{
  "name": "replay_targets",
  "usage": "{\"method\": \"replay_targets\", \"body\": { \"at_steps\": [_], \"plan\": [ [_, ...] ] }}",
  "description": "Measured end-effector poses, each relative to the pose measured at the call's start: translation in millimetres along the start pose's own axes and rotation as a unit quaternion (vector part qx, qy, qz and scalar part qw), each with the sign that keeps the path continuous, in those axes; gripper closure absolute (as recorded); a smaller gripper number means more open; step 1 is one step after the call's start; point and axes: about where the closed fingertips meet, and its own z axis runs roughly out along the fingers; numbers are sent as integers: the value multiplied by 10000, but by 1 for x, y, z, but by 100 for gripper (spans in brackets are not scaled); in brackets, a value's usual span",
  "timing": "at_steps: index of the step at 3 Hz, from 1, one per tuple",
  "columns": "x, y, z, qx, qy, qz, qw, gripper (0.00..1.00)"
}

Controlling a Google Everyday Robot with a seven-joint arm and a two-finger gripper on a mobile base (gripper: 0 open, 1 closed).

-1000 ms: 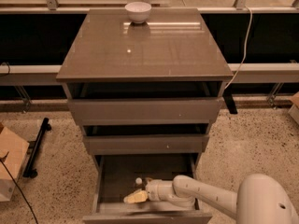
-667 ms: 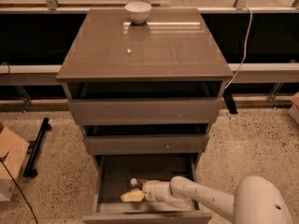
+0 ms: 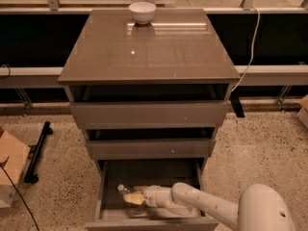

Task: Pick water bottle from bottom drawer and place on counter

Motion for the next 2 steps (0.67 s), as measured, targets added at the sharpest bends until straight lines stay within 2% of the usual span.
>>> {"method": "replay_targets", "body": {
  "at_steps": [1,2],
  "plan": [
    [-1,2,4,46,-87,66,9999,88],
    [-7,3,0,123,-199,64,9997,100]
  ]
}}
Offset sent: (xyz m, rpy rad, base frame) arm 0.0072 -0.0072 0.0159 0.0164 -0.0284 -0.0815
